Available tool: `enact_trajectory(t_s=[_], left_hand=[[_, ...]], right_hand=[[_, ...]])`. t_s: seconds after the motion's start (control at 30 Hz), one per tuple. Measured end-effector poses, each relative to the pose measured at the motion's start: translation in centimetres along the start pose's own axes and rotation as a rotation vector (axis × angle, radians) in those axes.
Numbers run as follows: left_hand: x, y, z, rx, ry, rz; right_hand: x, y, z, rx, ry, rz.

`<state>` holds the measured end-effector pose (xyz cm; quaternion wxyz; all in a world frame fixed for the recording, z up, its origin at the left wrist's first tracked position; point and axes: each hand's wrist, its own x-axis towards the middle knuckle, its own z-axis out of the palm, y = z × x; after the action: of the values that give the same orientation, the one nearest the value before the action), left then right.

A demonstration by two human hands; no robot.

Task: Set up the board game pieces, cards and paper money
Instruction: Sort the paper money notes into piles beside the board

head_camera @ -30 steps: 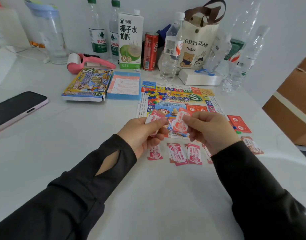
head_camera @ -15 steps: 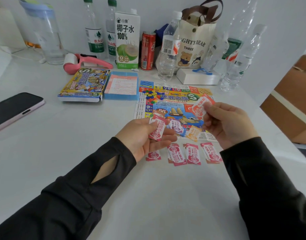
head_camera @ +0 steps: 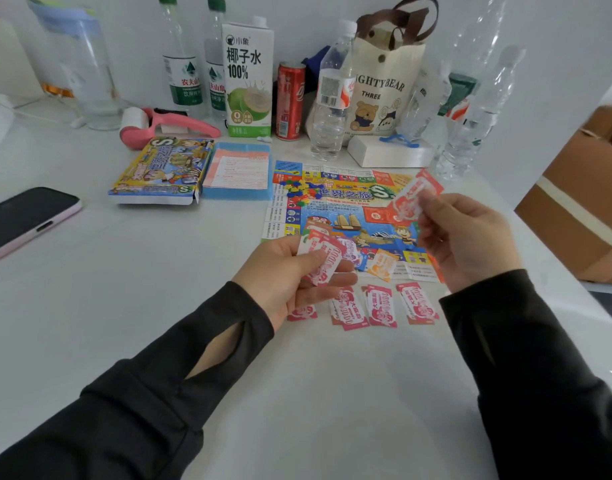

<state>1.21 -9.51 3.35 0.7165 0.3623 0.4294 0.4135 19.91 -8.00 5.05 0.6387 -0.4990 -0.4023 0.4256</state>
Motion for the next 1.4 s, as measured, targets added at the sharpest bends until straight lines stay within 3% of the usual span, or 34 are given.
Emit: enact_trajectory(t_s=[0.23, 0.37, 0.6, 0.8, 1.0, 1.2, 1.4], left_hand=[[0.2, 0.0, 0.1, -0.068, 0.014, -0.011], [0.1, 0.3, 0.3, -0.178, -0.035, -0.05], [0.0, -0.1, 0.3, -0.031, 0.006, 0.016], [0.4, -0.4, 0.0, 0.045, 0.125, 0.149], [0.5, -0.7, -0.2, 0.103, 0.13, 0.221], [0.5, -0.5, -0.1, 0.197, 0.146, 0.282], [0.4, 0.7, -0.8, 0.352, 0.13, 0.376]], right_hand=[[-0.8, 0.8, 1.2, -0.121, -0.254, 0.13], [-0.8, 0.7, 1.3, -0.201, -0.299, 0.134], [-1.1, 0.9, 1.7, -0.299, -0.378, 0.222], [-1.4, 1.1, 2.2, -0.464, -0.398, 0.23], [-2.1, 1.0, 2.6, -0.491, -0.394, 0.22], [-2.4, 1.1, 3.0, -0.459, -0.411, 0.218], [-2.2, 1.2, 3.3, -0.252, -0.354, 0.223]])
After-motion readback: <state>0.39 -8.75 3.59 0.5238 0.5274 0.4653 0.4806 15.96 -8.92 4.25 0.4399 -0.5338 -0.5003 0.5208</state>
